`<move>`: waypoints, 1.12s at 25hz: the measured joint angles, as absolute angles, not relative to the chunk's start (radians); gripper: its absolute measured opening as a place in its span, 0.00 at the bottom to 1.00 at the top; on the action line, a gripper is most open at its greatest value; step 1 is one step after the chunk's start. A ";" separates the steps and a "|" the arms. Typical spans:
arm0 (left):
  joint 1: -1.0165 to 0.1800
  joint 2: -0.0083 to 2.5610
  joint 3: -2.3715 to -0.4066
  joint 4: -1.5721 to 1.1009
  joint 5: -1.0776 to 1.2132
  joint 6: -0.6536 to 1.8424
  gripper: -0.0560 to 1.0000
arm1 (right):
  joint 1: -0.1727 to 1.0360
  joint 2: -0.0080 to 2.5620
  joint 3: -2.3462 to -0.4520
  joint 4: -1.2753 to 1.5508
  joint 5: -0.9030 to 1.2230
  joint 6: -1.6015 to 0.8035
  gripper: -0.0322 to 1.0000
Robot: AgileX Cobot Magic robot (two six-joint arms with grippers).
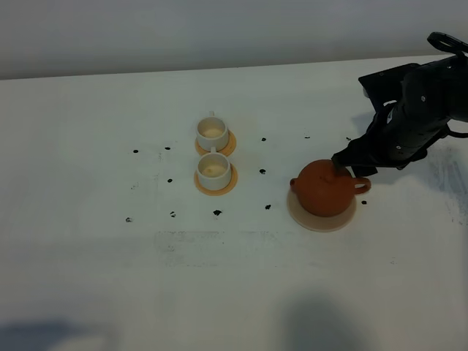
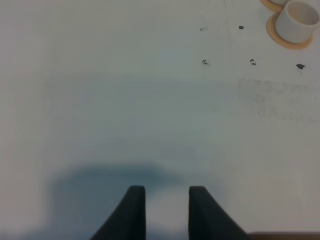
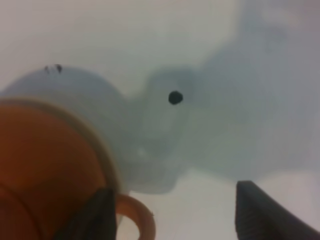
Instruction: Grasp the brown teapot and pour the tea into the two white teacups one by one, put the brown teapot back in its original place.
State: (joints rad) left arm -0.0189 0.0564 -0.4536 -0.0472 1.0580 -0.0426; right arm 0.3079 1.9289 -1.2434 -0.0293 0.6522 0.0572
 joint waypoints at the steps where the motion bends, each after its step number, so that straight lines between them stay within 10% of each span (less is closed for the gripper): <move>1: -0.019 0.056 -0.454 -0.047 1.058 -0.043 0.25 | 0.308 1.929 -1.243 -0.029 0.655 0.057 0.52; 28: -0.019 0.056 -0.454 -0.047 1.058 -0.043 0.25 | 0.308 1.926 -1.243 0.011 0.809 0.035 0.52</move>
